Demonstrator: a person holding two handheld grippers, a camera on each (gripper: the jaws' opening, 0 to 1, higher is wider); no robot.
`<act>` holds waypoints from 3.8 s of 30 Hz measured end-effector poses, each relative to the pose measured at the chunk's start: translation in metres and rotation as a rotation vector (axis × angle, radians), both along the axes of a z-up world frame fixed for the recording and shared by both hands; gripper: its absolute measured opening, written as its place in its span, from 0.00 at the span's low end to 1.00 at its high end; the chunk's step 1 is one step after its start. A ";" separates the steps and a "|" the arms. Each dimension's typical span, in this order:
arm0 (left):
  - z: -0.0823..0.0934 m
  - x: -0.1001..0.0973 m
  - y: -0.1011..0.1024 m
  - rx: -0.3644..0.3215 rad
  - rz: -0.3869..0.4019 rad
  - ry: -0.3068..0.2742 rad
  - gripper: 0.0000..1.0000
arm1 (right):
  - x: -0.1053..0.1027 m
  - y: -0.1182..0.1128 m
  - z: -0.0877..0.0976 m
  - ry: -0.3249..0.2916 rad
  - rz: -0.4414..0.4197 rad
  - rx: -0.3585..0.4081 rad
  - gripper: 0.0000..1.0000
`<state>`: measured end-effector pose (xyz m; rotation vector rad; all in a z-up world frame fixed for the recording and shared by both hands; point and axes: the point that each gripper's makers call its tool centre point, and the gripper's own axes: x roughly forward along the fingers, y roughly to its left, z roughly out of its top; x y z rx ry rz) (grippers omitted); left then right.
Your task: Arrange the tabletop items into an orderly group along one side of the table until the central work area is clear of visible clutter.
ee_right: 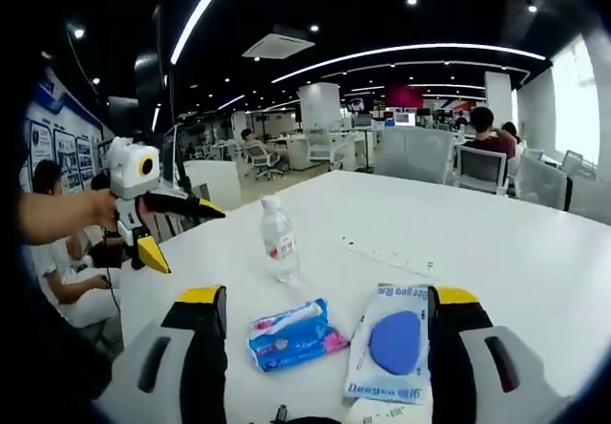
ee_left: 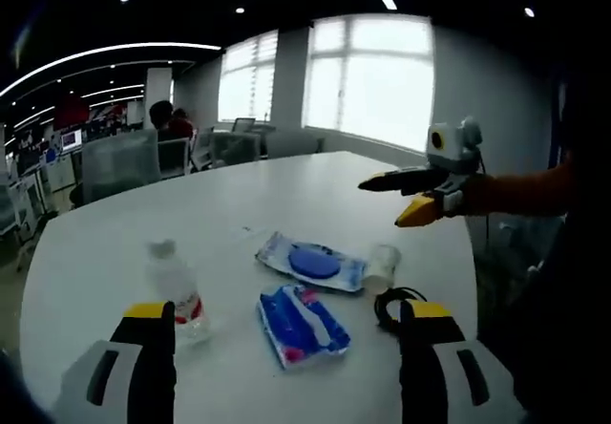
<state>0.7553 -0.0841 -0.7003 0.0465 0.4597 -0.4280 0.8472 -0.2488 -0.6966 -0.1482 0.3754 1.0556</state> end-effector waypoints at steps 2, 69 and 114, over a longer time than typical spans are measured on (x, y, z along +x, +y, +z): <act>0.000 -0.003 -0.002 -0.004 0.008 0.000 0.98 | -0.003 -0.010 -0.003 0.003 -0.009 -0.003 0.85; -0.008 -0.111 -0.022 -0.065 0.163 -0.075 1.00 | 0.008 -0.084 -0.103 0.442 -0.015 0.182 0.55; -0.031 -0.117 -0.011 -0.012 0.080 0.033 1.00 | -0.012 -0.030 -0.027 0.411 0.124 0.194 0.00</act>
